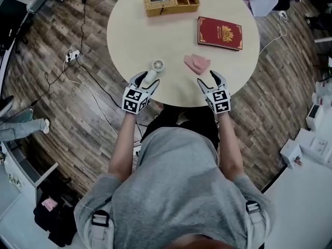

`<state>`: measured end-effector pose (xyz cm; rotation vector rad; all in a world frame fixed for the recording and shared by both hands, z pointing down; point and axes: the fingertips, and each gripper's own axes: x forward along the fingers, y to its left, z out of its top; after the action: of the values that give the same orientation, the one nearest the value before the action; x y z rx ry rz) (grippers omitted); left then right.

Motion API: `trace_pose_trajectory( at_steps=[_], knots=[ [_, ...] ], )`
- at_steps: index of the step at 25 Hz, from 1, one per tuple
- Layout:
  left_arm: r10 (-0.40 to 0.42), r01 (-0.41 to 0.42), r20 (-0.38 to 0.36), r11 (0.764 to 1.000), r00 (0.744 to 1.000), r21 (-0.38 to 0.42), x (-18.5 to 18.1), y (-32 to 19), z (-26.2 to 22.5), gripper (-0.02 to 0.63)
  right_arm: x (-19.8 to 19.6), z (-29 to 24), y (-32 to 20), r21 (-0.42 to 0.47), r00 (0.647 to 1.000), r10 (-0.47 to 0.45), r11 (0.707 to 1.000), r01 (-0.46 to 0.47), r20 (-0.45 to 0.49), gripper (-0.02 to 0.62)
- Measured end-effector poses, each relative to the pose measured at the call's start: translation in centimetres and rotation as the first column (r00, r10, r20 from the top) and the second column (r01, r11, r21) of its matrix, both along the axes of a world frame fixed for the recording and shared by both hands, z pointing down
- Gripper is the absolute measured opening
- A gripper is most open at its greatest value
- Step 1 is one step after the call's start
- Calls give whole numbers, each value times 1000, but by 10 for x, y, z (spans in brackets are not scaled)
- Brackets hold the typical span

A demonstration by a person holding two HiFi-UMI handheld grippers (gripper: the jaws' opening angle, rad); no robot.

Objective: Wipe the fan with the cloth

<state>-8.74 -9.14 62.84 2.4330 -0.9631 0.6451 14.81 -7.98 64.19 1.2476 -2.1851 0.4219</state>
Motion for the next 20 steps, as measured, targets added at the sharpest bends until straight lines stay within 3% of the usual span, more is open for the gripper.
trace_pose_trajectory(
  at_steps=[14, 20],
  knots=[
    [-6, 9, 61, 999, 998, -49, 12, -42, 52, 311, 13, 48, -38, -91, 999, -31, 995, 29, -20, 273],
    [-3, 14, 119, 996, 993, -91, 17, -66, 80, 337, 8, 79, -54, -153, 997, -72, 986, 67, -26, 268]
  ],
)
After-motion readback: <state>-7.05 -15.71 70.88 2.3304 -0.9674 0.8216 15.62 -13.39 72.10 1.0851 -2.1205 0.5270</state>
